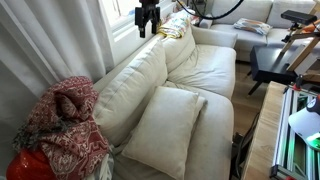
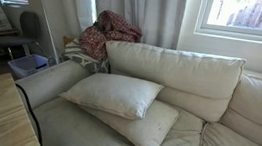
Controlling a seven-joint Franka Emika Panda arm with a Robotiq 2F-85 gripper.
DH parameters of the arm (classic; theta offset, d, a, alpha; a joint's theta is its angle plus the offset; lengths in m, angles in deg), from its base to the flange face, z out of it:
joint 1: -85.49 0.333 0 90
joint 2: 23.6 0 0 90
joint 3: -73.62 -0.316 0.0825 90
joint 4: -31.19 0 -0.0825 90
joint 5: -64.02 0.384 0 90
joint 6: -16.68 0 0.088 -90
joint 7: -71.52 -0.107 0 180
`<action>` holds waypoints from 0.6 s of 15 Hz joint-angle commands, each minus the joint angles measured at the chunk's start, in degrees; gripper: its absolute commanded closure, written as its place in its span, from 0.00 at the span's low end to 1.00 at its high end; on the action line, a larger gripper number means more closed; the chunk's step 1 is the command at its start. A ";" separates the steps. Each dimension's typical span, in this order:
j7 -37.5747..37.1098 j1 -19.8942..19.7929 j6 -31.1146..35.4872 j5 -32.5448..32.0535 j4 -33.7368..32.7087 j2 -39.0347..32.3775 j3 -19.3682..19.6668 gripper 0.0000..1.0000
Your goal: Put the white pillow on the right in a lying position and then put the other pillow on top of it
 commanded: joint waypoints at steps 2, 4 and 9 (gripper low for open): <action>1.12 -0.17 -5.53 -4.65 -1.82 5.86 1.58 0.00; 2.34 -0.64 -11.60 -4.71 -4.20 7.08 1.76 0.00; 2.27 -0.65 -12.30 -3.92 -5.08 7.64 2.02 0.00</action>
